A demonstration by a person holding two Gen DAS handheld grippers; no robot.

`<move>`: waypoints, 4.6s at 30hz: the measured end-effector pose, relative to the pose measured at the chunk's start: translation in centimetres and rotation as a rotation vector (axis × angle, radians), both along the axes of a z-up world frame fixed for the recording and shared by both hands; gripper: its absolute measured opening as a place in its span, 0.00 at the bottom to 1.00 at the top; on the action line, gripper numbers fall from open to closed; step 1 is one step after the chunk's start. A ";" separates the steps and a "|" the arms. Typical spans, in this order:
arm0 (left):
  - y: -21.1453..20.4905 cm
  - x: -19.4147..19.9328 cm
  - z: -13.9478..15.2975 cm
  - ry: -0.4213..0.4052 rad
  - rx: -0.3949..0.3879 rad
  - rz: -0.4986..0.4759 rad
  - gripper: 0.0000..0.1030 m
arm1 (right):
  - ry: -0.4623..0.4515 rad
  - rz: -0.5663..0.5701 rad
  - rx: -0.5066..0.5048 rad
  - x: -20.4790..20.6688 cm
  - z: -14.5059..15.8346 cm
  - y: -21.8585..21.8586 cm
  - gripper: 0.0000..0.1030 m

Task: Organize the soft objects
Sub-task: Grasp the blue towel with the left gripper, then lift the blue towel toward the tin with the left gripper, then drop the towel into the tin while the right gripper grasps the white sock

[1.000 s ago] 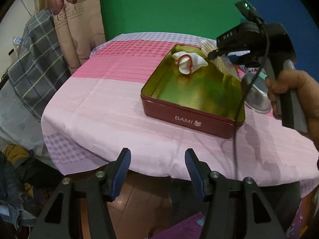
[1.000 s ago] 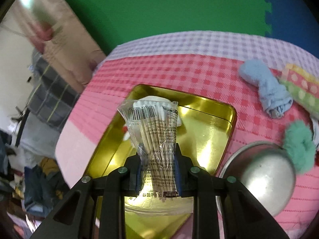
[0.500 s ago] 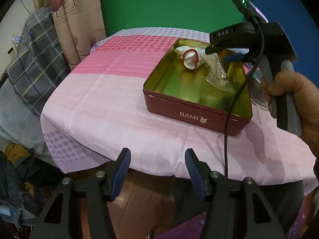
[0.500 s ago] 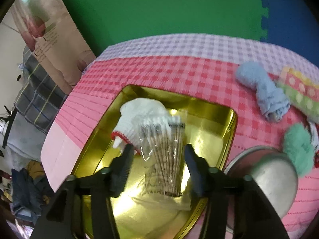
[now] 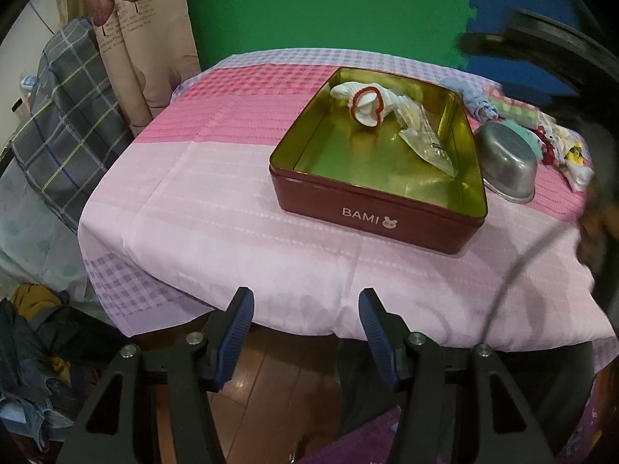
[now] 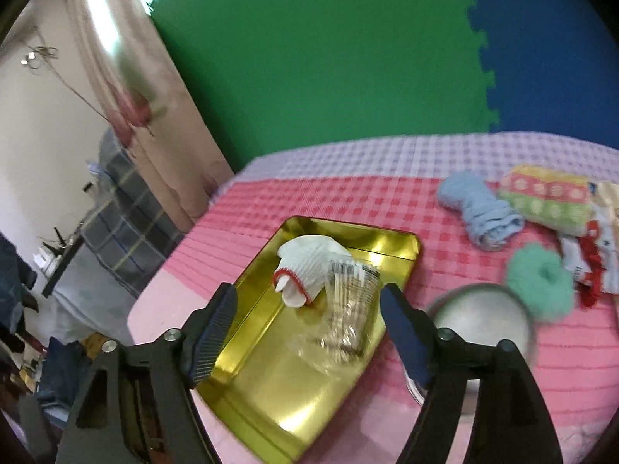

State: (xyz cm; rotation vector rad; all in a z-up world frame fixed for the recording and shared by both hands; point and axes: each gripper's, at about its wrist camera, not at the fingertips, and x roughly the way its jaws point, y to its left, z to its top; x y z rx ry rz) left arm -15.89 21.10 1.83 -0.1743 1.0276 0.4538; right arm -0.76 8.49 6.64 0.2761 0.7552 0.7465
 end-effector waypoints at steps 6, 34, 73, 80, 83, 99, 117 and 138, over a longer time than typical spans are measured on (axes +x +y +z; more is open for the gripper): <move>-0.8 0.1 0.1 0.008 0.010 -0.014 0.56 | -0.127 -0.113 -0.091 -4.3 0.4 -8.0 0.92; -10.3 20.9 9.2 -0.030 -0.145 -0.467 0.59 | 0.088 -0.535 -0.519 1.4 -12.7 -32.5 0.98; -8.6 37.3 1.8 -0.002 -0.299 -0.296 0.14 | 0.042 -0.444 -0.380 0.7 -12.3 -32.4 0.99; -12.8 25.3 5.9 -0.091 -0.374 -0.450 0.14 | 0.032 -0.329 -0.318 0.2 -11.9 -31.9 0.99; -13.6 20.7 5.1 -0.078 -0.427 -0.476 0.14 | 0.016 -0.258 -0.277 0.3 -10.8 -30.8 0.99; -11.2 8.8 4.7 -0.078 -0.482 -0.394 0.14 | 0.031 -0.158 -0.391 9.2 -11.3 -22.3 1.00; -0.8 7.7 6.5 -0.108 -0.276 -0.193 0.15 | -0.001 -0.162 -0.206 -2.1 -7.5 -23.4 0.21; 5.4 15.1 0.8 0.009 -0.015 -0.171 0.46 | -0.055 -0.098 -0.173 -7.0 -2.5 -19.7 0.21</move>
